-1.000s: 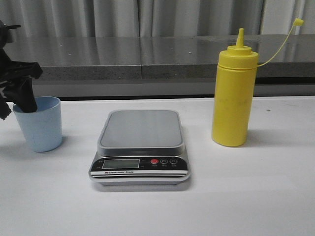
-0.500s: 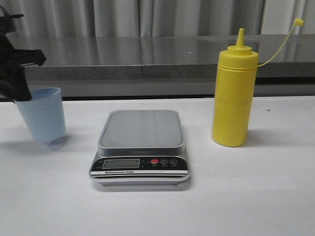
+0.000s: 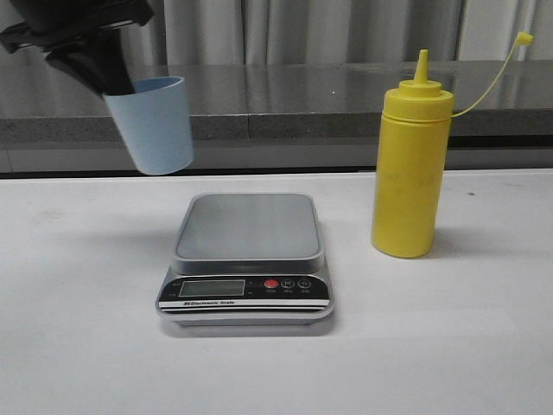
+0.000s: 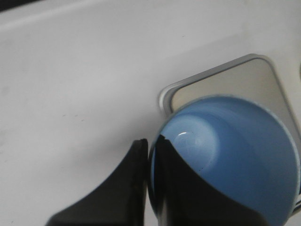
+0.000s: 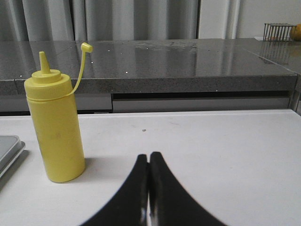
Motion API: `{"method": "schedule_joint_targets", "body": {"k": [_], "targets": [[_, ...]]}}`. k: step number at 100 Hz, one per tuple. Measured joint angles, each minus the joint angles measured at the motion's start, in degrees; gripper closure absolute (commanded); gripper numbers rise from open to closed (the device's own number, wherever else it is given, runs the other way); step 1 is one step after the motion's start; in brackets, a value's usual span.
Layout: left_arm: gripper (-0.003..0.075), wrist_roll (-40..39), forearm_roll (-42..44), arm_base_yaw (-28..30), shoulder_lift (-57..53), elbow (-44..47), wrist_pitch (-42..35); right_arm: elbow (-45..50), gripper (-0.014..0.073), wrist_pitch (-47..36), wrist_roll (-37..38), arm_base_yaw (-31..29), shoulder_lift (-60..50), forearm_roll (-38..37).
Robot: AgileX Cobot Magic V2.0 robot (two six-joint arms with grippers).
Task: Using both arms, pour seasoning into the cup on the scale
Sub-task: 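Lift the blue cup with the left gripper and carry it over the scale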
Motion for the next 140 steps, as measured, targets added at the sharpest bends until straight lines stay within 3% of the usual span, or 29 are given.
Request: {"method": "schedule_joint_targets", "body": {"k": [55, 123, 132, 140], "targets": [[0.074, -2.02, 6.67, -13.19, 8.58, -7.12, 2.64, 0.0, 0.066, 0.0, 0.0, 0.0, 0.0, 0.0], [0.0736, -2.76, 7.78, -13.7, 10.59, -7.35, 2.75, 0.0, 0.066, 0.0, 0.0, 0.0, 0.0, 0.0], [0.0698, -2.76, 7.78, -13.7, 10.59, -7.35, 2.75, 0.0, 0.066, 0.0, 0.0, 0.0, 0.0, 0.0], [0.0616, -2.76, 7.78, -13.7, 10.59, -7.35, 2.75, 0.0, 0.066, 0.0, 0.0, 0.0, 0.0, 0.0]]}}
